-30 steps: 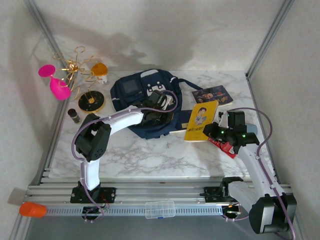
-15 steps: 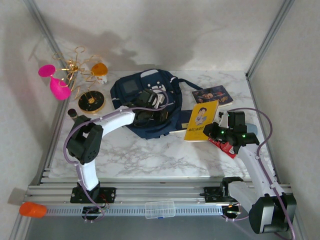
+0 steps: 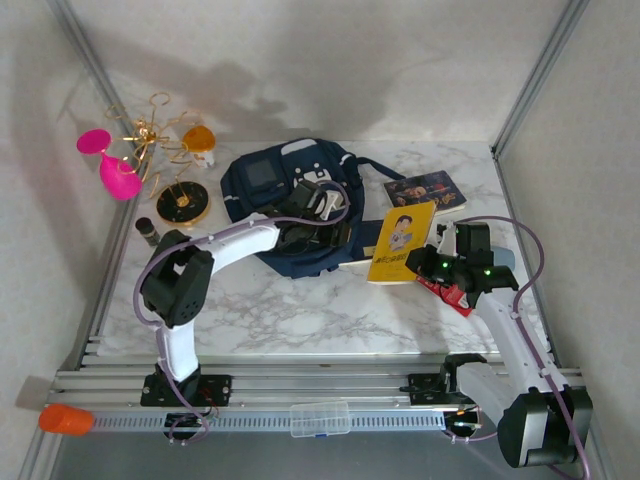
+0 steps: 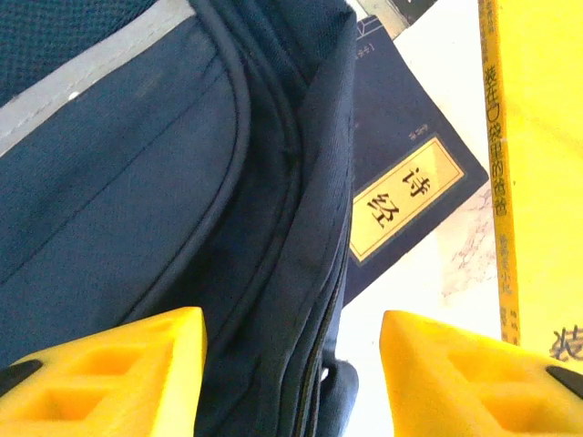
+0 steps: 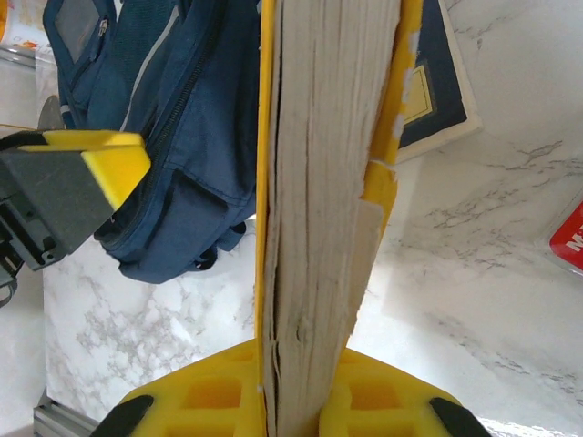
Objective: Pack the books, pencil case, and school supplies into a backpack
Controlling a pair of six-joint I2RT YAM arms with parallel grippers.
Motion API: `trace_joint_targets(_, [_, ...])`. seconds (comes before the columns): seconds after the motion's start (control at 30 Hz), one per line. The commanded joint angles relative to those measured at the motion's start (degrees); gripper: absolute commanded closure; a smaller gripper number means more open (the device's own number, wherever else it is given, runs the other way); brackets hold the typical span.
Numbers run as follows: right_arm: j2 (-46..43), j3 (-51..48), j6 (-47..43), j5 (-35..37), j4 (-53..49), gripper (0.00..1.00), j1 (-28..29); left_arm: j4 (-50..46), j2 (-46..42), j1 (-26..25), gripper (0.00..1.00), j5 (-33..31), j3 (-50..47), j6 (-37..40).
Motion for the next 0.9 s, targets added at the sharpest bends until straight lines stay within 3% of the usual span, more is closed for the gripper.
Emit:
trace_joint_targets(0.0, [-0.88,0.05,-0.03,-1.56,3.15,1.0,-0.36,-1.6,2.09,-0.27,0.52,-1.01,2.59,0.64])
trace_joint_targets(0.23, [-1.08,-0.04,-0.25,-1.3,2.9,1.0,-0.41,-1.93,2.7,1.22,0.66,-2.15,3.57,-0.48])
trace_joint_targets(0.67, [-0.51,0.14,-0.29,-1.94,3.44,1.0,-0.46,-0.84,2.4,2.89,0.68,-1.21,1.21,-2.07])
trace_joint_targets(0.87, [-0.43,0.23,-0.39,-1.79,3.33,1.0,-0.5,-0.97,4.23,2.62,0.79,0.09,0.4,-1.22])
